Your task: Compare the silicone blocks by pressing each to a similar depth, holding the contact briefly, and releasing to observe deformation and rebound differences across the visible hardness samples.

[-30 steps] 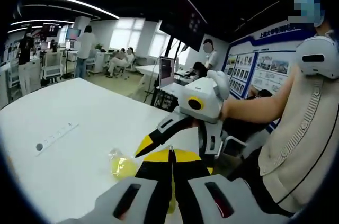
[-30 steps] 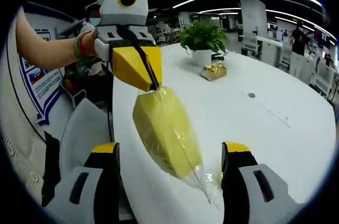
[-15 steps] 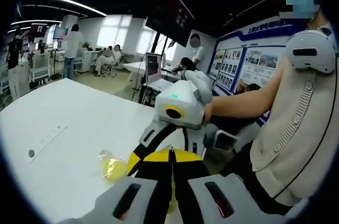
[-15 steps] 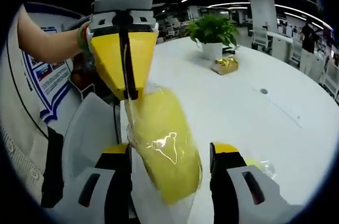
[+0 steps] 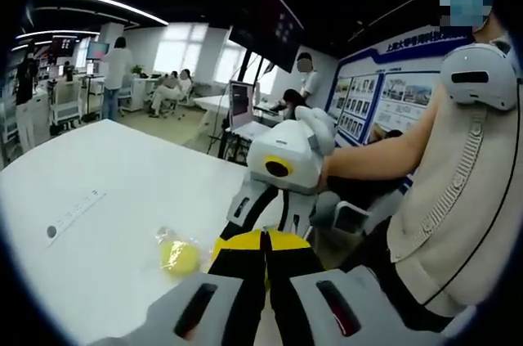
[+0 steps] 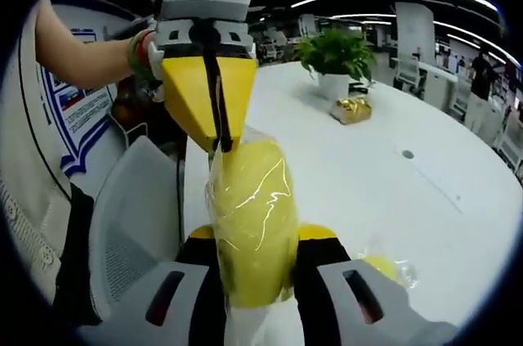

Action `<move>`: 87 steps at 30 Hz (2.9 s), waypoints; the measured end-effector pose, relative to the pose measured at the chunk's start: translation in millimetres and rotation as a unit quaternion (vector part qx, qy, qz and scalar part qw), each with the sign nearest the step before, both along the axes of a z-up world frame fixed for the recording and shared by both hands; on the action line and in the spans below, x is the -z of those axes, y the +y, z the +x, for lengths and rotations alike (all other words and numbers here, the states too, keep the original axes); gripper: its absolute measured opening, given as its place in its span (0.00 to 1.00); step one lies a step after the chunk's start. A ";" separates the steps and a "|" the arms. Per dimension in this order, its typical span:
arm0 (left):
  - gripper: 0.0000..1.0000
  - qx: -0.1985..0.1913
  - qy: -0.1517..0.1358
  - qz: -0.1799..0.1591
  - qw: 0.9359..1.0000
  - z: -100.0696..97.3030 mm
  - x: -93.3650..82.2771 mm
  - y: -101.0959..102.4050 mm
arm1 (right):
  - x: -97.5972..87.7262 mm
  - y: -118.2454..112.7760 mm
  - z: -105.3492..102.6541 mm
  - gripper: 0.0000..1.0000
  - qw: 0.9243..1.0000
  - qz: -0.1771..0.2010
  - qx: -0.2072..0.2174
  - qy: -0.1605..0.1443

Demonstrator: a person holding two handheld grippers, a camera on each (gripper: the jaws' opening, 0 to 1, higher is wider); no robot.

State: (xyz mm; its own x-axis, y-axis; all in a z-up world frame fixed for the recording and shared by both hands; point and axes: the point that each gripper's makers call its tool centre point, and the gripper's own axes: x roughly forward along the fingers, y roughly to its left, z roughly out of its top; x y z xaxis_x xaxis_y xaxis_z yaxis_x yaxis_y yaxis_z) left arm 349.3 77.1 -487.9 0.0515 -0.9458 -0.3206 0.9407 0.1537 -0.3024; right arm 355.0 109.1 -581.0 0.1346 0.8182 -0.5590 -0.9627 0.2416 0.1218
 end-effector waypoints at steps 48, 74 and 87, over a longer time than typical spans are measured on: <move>0.00 0.001 0.028 0.013 1.000 -13.6 4.5 -3.6 | 2.1 -0.6 -15.0 0.12 1.000 0.007 -0.022 -0.021; 0.00 -0.006 0.031 0.010 0.999 -11.5 5.3 -1.1 | 3.8 -0.6 -11.3 0.23 1.000 0.011 -0.018 -0.022; 0.00 -0.011 0.037 0.014 0.999 -10.5 9.1 6.0 | 5.0 5.2 -8.6 0.30 1.000 0.012 -0.014 -0.021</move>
